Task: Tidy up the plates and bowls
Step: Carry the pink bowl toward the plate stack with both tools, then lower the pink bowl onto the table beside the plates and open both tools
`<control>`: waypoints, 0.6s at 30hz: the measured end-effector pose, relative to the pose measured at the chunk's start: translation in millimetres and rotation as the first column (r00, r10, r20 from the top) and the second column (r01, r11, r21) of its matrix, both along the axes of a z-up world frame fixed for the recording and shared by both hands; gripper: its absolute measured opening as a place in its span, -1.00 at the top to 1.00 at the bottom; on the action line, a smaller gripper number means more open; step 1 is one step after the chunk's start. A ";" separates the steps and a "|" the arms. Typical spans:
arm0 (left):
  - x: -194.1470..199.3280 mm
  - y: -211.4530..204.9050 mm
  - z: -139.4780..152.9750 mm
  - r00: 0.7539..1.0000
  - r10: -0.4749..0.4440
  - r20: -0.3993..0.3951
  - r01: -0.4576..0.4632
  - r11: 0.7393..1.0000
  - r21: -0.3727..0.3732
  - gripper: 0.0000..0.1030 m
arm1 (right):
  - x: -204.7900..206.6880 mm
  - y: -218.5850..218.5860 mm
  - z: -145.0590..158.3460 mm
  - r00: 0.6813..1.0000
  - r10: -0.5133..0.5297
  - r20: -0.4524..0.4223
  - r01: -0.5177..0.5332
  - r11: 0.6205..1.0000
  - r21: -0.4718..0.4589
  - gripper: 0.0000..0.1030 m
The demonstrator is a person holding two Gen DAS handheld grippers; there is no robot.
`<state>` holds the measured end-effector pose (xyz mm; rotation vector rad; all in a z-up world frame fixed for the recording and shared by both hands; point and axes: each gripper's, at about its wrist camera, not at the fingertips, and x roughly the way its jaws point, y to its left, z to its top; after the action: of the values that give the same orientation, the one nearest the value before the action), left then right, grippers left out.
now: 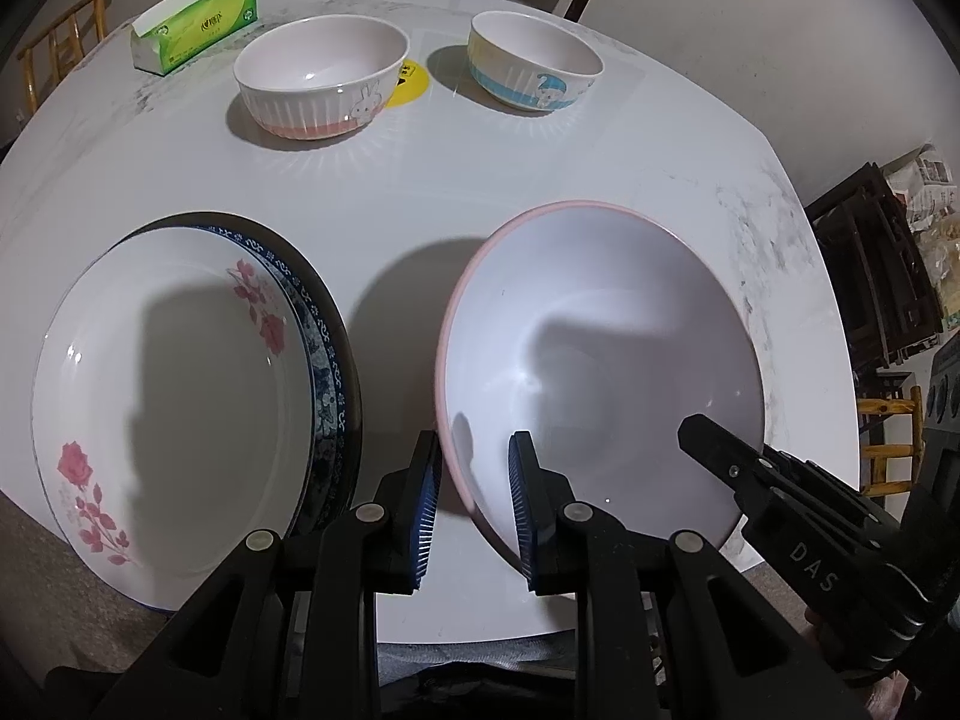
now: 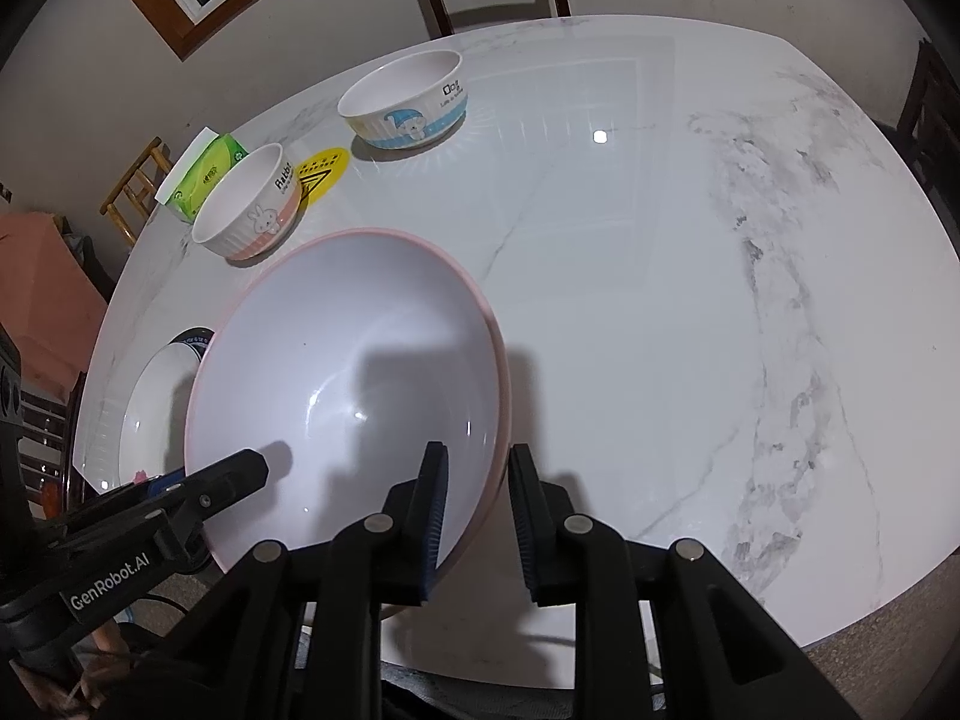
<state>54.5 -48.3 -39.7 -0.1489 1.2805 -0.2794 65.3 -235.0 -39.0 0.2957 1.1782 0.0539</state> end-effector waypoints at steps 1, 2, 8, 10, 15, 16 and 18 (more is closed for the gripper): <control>0.6 0.3 -0.2 1.000 0.000 0.000 0.000 1.000 -0.001 0.63 | -0.1 0.1 0.5 1.000 0.001 0.001 -0.001 1.000 -0.001 0.56; 1.0 0.5 -0.3 1.000 0.001 -0.002 -0.001 1.000 -0.001 0.61 | 0.0 -0.3 0.9 1.000 0.000 0.003 0.000 1.000 -0.002 0.54; 1.4 0.3 3.0 1.000 0.000 0.013 0.000 1.000 -0.002 0.51 | 0.3 -0.5 5.7 1.000 -0.007 0.022 0.007 1.000 -0.020 0.37; 1.2 1.4 4.2 1.000 0.002 0.020 -0.002 1.000 0.003 0.48 | 0.4 -1.4 6.2 1.000 -0.011 0.024 0.011 1.000 -0.020 0.37; 1.7 5.2 7.3 0.999 0.011 0.030 -0.011 1.000 0.010 0.41 | 0.6 -2.5 8.0 0.999 -0.021 0.030 0.022 1.000 -0.021 0.37; 1.6 5.8 7.9 0.999 0.011 0.032 -0.011 1.000 0.012 0.39 | 0.6 -2.7 8.8 0.999 -0.022 0.034 0.023 0.999 -0.025 0.37; 1.4 7.6 9.1 0.999 0.013 0.036 -0.014 1.000 0.010 0.36 | 0.4 -4.5 10.7 0.999 -0.027 0.042 0.028 0.999 -0.027 0.37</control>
<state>55.9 -40.7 -30.5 -0.1430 1.2443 -0.2627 65.7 -239.5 -28.3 0.2858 1.1329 0.0197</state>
